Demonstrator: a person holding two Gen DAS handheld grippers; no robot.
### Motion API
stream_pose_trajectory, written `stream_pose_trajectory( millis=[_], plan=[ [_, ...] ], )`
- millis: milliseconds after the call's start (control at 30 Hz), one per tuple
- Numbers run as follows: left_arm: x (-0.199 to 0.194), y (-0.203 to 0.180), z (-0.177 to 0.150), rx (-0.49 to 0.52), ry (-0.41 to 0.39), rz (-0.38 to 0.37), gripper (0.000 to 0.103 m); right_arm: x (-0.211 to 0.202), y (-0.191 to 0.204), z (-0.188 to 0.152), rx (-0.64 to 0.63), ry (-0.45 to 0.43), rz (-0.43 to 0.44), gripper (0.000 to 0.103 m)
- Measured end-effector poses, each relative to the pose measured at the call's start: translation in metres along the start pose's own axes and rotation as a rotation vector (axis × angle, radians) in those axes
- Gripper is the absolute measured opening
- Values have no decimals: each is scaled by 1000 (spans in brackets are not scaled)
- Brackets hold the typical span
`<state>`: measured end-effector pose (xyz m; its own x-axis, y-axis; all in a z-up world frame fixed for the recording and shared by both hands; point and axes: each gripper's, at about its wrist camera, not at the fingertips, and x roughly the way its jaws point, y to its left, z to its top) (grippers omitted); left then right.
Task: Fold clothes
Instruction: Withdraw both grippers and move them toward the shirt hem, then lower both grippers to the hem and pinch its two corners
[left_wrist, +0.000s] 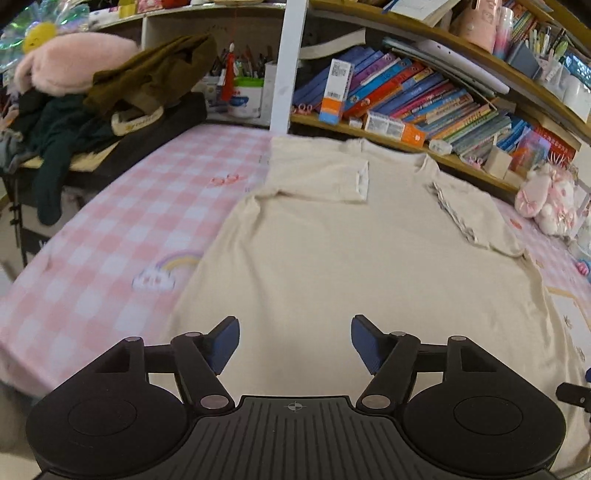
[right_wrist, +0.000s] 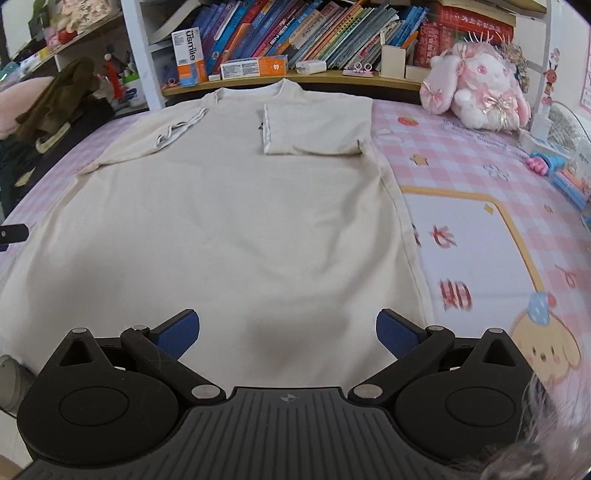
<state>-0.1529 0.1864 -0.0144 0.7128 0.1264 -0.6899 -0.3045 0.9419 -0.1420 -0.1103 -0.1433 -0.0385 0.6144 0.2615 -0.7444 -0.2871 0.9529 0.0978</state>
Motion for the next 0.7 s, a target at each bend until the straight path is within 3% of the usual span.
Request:
stream_pose_trajectory(
  millis=[233,333,600,700],
  plan=[
    [-16,-6,-18,11,16,8,69,-25,-14,-25,31,-5,-10,103],
    [-23,-6,-27,29,14,13,78,-36,-21,-34,57,-15,-11,103],
    [-31,11,-38,20,54,17,78,-49,-27,-50,126,-8,-52,103],
    [-37,19,-46,-7,53,21,83,-52,-22,-53,146,-4,-62,103]
  ],
)
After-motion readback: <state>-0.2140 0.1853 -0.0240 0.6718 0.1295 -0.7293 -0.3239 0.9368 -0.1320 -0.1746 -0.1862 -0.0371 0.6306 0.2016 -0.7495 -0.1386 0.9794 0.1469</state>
